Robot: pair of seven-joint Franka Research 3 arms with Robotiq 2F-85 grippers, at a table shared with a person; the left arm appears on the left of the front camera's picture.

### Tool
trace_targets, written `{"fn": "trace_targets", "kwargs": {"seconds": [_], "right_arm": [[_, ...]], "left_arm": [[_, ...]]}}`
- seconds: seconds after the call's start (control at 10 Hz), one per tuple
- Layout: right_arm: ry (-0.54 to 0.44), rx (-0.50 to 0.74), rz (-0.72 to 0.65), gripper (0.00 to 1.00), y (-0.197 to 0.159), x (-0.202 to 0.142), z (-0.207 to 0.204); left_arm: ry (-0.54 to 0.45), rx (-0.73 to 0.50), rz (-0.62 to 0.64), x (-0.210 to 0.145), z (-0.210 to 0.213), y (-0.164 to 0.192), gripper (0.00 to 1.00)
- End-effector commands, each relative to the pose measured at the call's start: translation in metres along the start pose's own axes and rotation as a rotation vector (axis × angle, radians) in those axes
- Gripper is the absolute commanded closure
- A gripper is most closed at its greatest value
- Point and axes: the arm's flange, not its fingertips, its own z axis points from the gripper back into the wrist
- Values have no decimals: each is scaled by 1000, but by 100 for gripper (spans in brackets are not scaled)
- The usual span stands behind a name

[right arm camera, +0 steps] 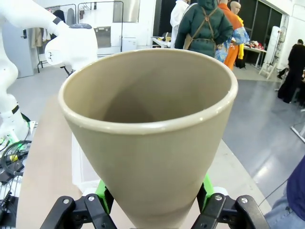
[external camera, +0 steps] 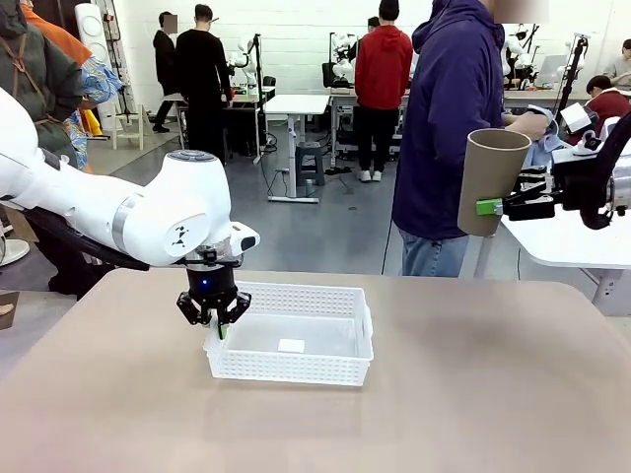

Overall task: Clean and organize the cups into the basket.
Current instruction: Pick up the Organizing basket and move it to the center of the table, then pick up the Reusable plastic cup from the right side of the table and place it inside the Organizing basket.

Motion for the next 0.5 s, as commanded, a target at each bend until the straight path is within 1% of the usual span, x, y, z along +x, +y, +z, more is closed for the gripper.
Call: {"fn": "trace_targets", "kwargs": {"seconds": [0.0,0.3,0.4], "right_arm": [[-1,-1,4,85,0,1,0],[-1,-1,4,85,0,1,0],[0,0,1,19,0,0,0]], "left_arm": [[-2,3,-18,-2,0,-3,100],[-2,3,-18,-2,0,-3,100],[-2,3,-18,-2,0,-3,100]]}}
